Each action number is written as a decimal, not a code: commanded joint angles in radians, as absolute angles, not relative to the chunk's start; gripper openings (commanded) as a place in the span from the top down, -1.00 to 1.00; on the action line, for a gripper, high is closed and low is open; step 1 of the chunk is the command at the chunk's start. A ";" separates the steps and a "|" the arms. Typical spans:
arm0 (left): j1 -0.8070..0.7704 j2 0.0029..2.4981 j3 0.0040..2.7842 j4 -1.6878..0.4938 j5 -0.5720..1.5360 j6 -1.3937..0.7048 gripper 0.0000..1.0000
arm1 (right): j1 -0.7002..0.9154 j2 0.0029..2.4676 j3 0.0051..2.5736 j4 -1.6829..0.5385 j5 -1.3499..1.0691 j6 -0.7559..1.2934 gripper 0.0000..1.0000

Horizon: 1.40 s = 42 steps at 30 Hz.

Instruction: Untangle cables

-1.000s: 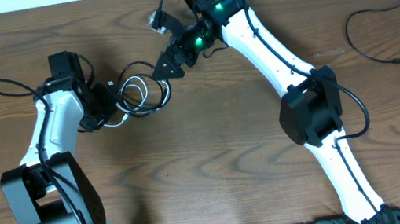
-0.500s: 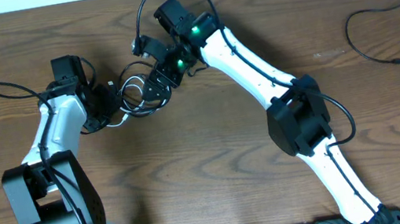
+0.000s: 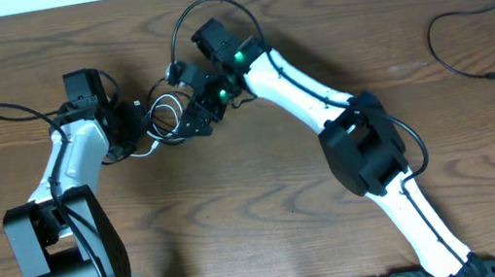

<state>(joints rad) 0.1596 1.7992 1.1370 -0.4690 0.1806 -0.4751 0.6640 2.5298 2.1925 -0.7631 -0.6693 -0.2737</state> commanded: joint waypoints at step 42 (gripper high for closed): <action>0.145 1.789 1.115 -0.425 0.331 -0.421 -0.28 | 0.761 2.553 2.142 -0.680 -0.473 -0.286 0.98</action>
